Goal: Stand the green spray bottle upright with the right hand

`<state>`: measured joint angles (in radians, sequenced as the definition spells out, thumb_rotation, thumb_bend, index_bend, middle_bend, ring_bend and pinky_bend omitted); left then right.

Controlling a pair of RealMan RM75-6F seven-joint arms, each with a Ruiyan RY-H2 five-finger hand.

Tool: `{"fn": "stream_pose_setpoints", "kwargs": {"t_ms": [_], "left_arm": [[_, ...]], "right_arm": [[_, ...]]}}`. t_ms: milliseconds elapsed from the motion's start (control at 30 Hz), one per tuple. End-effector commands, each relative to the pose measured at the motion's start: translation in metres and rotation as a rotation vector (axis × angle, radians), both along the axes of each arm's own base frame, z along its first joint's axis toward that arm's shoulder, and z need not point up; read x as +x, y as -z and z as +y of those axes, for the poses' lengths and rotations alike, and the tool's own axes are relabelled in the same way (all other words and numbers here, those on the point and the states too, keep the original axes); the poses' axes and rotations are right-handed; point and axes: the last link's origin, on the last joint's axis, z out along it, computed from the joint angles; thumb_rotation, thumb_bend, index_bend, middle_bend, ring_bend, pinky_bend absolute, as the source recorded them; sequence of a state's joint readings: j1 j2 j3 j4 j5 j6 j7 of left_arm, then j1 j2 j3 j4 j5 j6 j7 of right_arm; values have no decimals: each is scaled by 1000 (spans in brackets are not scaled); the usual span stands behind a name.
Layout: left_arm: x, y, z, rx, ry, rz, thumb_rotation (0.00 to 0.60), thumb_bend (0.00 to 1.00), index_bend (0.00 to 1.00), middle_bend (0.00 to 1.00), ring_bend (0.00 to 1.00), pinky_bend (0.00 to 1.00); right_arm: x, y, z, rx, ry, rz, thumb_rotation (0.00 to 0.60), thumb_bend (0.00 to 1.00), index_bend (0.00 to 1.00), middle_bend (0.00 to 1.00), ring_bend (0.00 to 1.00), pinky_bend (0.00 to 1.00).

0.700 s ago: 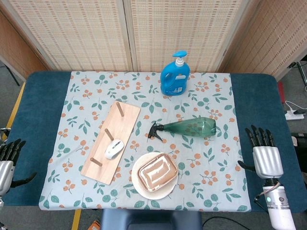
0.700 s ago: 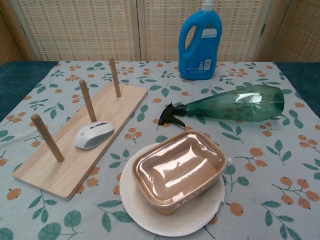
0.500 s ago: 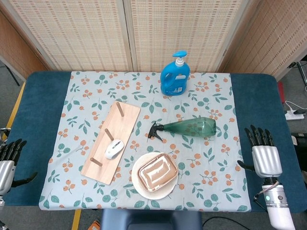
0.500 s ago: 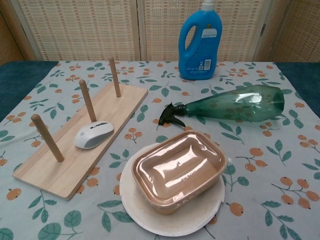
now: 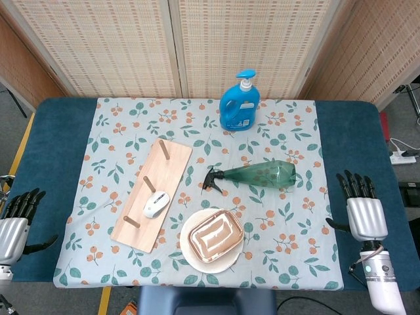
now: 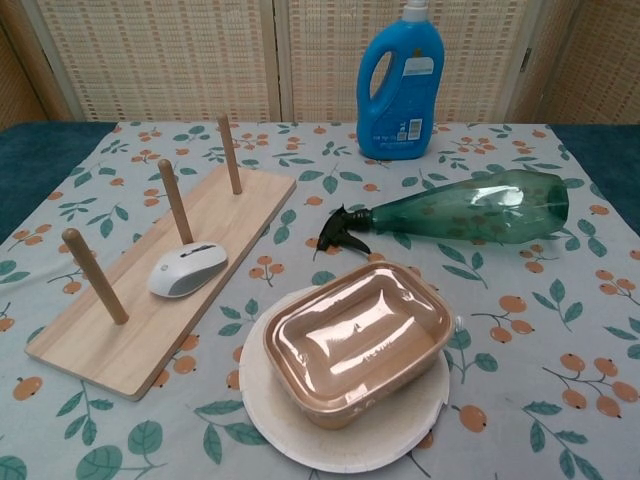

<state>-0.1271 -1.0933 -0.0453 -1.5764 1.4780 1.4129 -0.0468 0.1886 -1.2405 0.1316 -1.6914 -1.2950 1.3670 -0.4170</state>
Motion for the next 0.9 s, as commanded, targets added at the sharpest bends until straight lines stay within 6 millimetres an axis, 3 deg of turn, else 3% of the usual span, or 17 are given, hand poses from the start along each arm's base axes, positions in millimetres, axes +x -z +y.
{"fn": "stream_pose_setpoints", "kwargs": {"t_ms": [33,133,267,567,700,900], "left_arm": [[1,-2,2,13,15,-8,600,145,0,0,0,10],[3,-1,3,23,32,-15,600,144,0,0,0,11],[6,2,4,12,44,-15,600,145,0,0,0,11],[16,7,6,-13,74,-19,600,145,0,0,0,11],[18,8,6,-27,77,-21,600,145,0,0,0,11],[17,7,6,-30,75,-44,600,144,0,0,0,13]], "right_arm": [[1,2,-3,-7,-7,-10,600,0,0,0,0,76],[6,3,-9,-28,-33,-53,600,0,11,12,0,109],[15,5,-25,-20,-68,-99,600,0,109,102,0,182],[59,36,-91,87,-165,-47,600,0,210,144,0,204],[80,60,-123,151,-233,9,600,0,197,146,0,182],[101,96,-150,332,-266,166,600,0,87,146,0,122]]}}
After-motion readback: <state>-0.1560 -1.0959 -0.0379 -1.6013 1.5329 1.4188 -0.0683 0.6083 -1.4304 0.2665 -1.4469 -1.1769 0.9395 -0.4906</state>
